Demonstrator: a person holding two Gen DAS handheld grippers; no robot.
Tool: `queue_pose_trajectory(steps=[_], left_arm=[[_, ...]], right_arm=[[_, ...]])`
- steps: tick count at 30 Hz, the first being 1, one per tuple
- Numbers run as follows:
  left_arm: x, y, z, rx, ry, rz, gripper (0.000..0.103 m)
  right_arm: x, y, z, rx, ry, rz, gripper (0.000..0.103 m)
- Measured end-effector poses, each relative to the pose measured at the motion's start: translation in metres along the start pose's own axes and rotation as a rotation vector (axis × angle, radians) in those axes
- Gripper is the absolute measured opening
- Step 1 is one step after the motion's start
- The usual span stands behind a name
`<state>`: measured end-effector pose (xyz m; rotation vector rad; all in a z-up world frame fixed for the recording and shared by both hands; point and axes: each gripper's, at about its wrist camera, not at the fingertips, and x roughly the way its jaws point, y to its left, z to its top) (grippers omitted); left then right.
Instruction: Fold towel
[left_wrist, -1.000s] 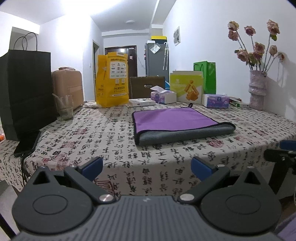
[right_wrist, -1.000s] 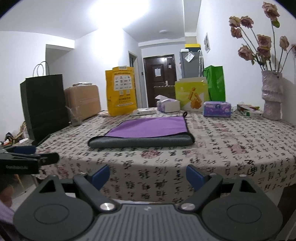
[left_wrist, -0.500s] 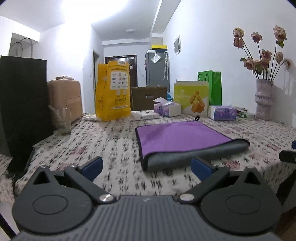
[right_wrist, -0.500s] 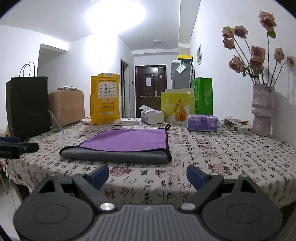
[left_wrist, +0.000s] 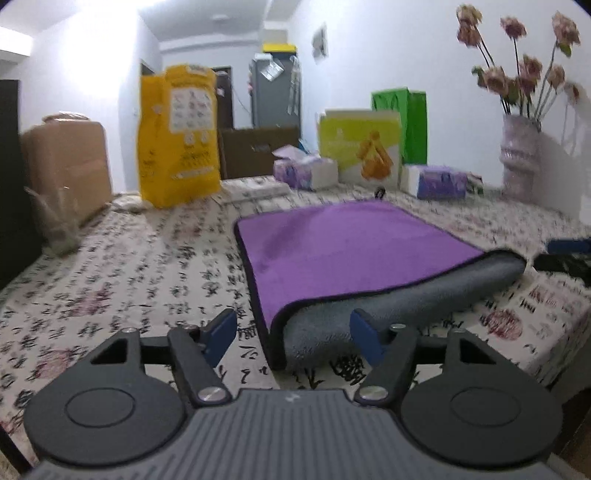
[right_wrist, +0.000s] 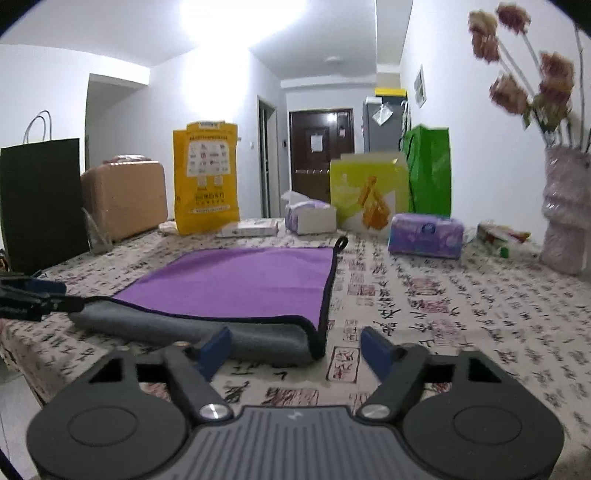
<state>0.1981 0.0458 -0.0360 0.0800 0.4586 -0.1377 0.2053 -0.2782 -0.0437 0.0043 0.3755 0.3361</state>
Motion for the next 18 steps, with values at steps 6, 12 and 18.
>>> queue_pose_trajectory(steps=[6, 12, 18], left_arm=[[0.02, 0.016, 0.003, -0.066, 0.038, -0.028, 0.038], [0.021, 0.017, 0.002, -0.093, 0.046, -0.076, 0.018], [0.018, 0.015, -0.002, -0.133, 0.048, -0.076, 0.005]], right_arm=[[0.037, -0.01, 0.008, -0.014, -0.002, 0.036, 0.059], [0.057, -0.018, 0.004, 0.008, 0.044, 0.085, 0.044], [0.059, -0.025, -0.001, 0.021, 0.072, 0.112, 0.025]])
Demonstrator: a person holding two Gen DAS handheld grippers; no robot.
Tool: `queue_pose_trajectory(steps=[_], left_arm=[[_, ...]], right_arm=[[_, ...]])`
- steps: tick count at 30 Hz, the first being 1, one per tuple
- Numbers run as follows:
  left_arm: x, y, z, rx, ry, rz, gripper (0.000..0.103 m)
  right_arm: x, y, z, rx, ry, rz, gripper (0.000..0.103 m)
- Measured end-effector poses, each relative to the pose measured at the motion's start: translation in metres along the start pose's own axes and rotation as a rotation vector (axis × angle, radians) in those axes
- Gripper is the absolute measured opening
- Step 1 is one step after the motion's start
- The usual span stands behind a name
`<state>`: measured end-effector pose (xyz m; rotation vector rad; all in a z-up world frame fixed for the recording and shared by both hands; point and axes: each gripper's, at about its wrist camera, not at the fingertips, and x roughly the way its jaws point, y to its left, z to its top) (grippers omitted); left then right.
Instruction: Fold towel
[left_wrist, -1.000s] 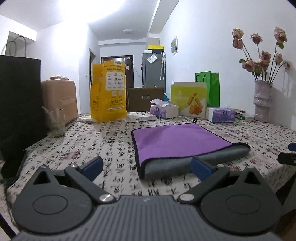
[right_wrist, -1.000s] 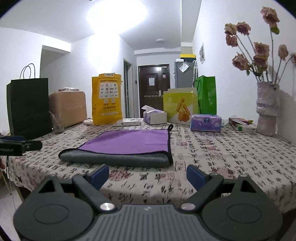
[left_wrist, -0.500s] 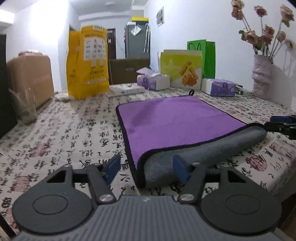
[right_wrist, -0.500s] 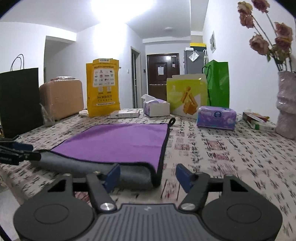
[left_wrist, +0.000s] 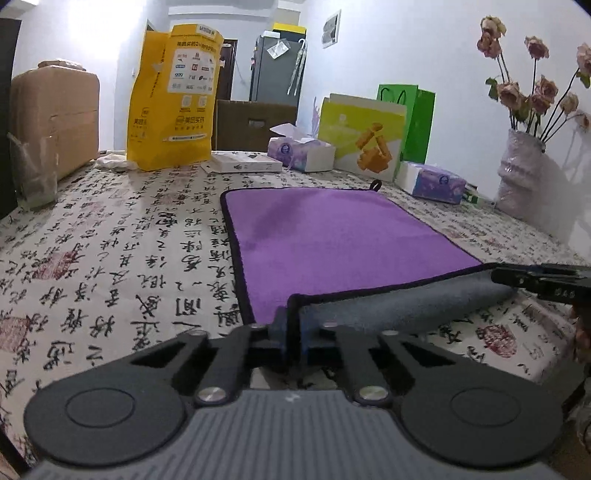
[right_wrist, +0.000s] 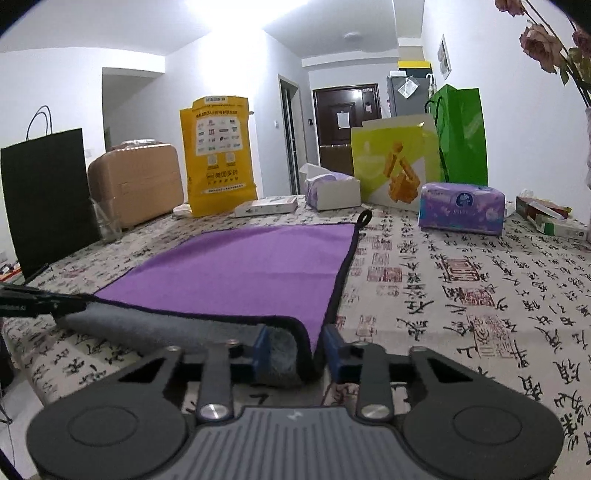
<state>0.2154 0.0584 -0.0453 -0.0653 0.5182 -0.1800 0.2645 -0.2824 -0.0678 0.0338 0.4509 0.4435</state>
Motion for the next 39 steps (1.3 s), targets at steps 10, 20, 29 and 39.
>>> queue_pose_trajectory(steps=[10, 20, 29, 39], left_arm=[[-0.013, -0.005, 0.019, 0.037, -0.075, 0.023, 0.005], [0.012, 0.007, 0.052, 0.01, -0.06, 0.05, 0.005], [0.063, 0.033, 0.105, -0.045, -0.031, 0.031, 0.005], [0.13, 0.05, 0.156, -0.067, 0.023, 0.048, 0.005]], right_arm=[[-0.006, 0.023, 0.018, -0.169, 0.025, -0.045, 0.005], [0.017, 0.023, 0.053, -0.208, -0.001, -0.062, 0.005], [0.067, -0.007, 0.092, -0.114, 0.056, -0.024, 0.005], [0.131, -0.034, 0.132, -0.063, 0.117, -0.026, 0.005]])
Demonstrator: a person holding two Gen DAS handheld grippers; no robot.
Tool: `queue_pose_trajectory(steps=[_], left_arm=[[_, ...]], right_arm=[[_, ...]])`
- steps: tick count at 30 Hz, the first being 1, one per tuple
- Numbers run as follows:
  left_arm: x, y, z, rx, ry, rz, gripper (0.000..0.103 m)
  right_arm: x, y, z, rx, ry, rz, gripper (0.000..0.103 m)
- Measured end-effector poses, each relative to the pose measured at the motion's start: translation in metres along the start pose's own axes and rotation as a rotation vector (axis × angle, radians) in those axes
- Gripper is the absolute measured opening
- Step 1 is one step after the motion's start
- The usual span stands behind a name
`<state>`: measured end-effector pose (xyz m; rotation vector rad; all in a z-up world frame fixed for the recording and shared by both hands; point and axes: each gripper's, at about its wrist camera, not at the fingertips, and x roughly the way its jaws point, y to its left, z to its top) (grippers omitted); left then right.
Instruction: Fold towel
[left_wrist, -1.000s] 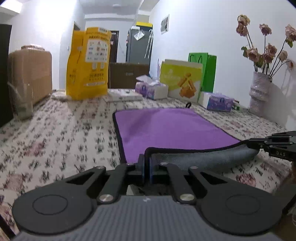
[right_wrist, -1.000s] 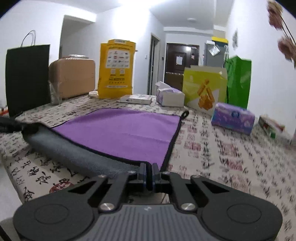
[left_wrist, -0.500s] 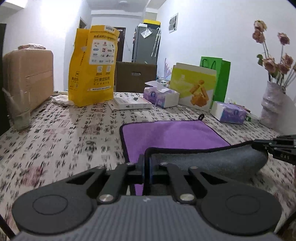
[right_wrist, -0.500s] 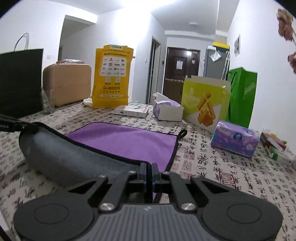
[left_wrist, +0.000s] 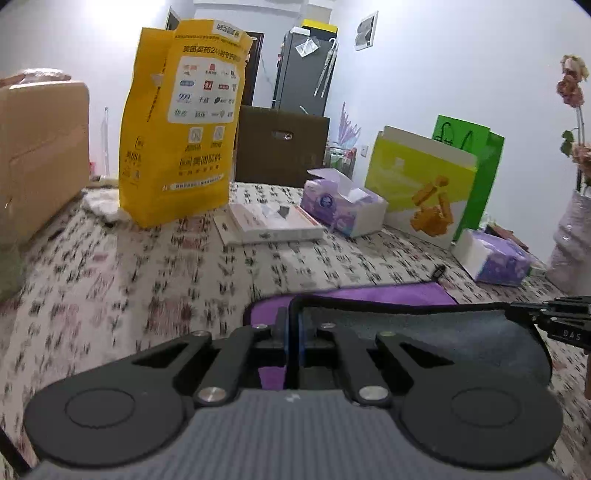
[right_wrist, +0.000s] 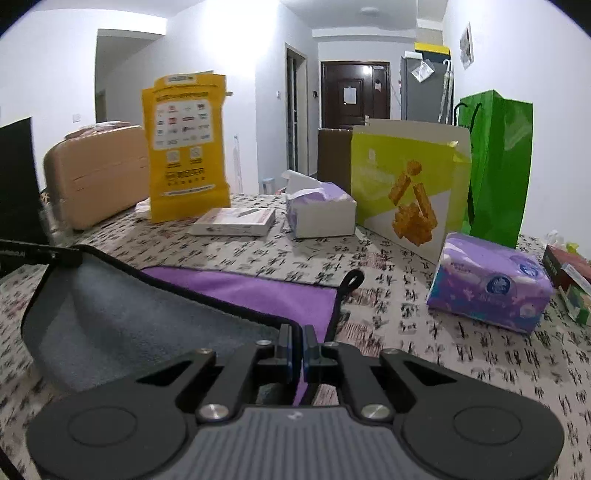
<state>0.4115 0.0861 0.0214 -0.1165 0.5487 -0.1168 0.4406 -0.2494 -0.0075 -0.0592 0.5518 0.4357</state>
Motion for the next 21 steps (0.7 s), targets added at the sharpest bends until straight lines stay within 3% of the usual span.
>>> queue_pose_trajectory(steps=[12, 21], left_arm=[[0.067, 0.021, 0.025, -0.072, 0.063, 0.038, 0.005], [0.101, 0.032, 0.022, -0.11, 0.095, 0.066, 0.005]], right_arm=[[0.074, -0.027, 0.036, 0.106, 0.04, 0.003, 0.005], [0.12, -0.031, 0.039, 0.115, 0.097, -0.04, 0.005]])
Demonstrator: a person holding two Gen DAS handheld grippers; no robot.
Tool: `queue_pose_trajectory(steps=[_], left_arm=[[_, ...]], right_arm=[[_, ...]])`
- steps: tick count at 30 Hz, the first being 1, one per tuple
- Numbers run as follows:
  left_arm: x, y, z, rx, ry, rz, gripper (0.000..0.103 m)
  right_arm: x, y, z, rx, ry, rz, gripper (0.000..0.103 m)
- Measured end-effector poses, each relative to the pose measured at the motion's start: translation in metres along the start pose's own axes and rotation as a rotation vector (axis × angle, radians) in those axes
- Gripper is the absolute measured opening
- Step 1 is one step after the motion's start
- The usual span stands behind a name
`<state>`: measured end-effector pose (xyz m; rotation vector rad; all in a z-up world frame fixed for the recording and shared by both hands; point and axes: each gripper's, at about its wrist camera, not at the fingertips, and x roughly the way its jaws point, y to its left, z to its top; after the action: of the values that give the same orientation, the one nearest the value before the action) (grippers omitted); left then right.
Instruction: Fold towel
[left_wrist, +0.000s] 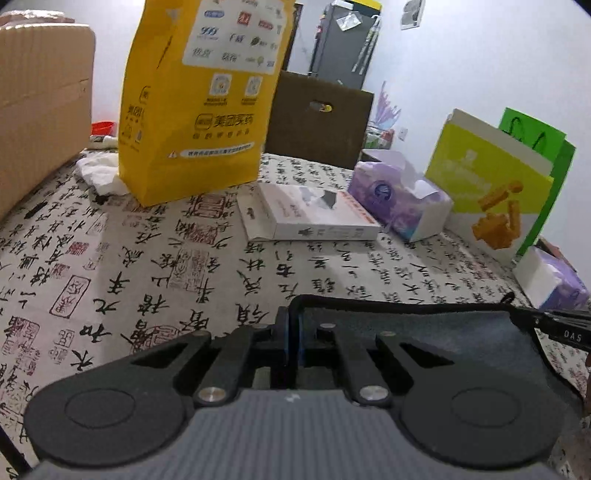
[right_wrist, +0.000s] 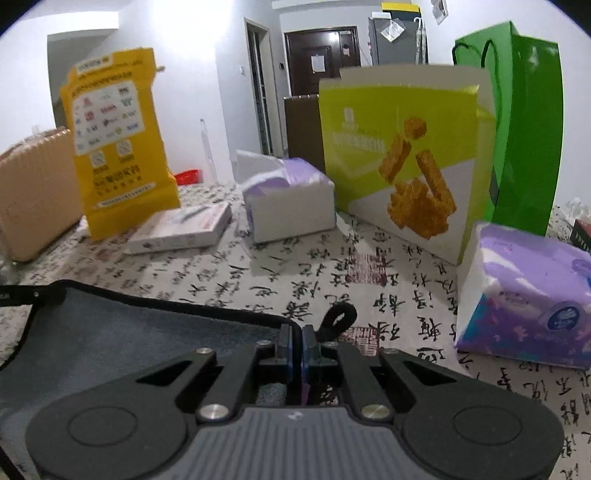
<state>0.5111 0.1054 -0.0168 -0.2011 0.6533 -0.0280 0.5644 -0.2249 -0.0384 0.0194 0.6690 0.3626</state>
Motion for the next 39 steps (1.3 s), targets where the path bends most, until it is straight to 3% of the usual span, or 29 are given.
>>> queue_pose_trajectory(steps=[6, 8, 10, 14, 21, 25, 29, 33, 36, 39], left_arm=[[0.009, -0.003, -0.008, 0.029, 0.018, 0.049, 0.007], [0.009, -0.003, -0.009, 0.026, 0.043, 0.08, 0.017], [0.001, -0.005, -0.009, 0.039, 0.027, 0.098, 0.037], [-0.023, -0.008, -0.003, 0.054, -0.01, 0.111, 0.044], [-0.075, -0.023, 0.005, 0.102, -0.031, 0.139, 0.07], [-0.101, -0.033, 0.0, 0.136, -0.042, 0.146, 0.079], [-0.124, -0.039, -0.006, 0.14, -0.051, 0.146, 0.081], [-0.146, -0.044, -0.015, 0.126, -0.059, 0.134, 0.091], [-0.165, -0.049, -0.027, 0.13, -0.098, 0.133, 0.098], [-0.176, -0.052, -0.037, 0.133, -0.113, 0.129, 0.099]], right_arm=[[0.009, -0.002, -0.008, 0.01, 0.017, -0.009, 0.008], [0.009, -0.002, -0.008, 0.011, 0.02, -0.019, 0.02], [0.006, -0.003, -0.006, 0.01, 0.022, -0.032, 0.028], [-0.009, -0.006, -0.002, 0.035, 0.009, -0.042, 0.039], [-0.052, -0.002, 0.009, 0.072, 0.007, -0.028, 0.062], [-0.079, 0.003, 0.009, 0.091, 0.01, -0.01, 0.066], [-0.105, 0.01, 0.007, 0.083, -0.006, -0.025, 0.07], [-0.13, 0.017, 0.003, 0.099, -0.027, -0.027, 0.087], [-0.149, 0.026, -0.006, 0.076, -0.057, -0.026, 0.089], [-0.165, 0.035, -0.019, 0.06, -0.079, -0.026, 0.091]])
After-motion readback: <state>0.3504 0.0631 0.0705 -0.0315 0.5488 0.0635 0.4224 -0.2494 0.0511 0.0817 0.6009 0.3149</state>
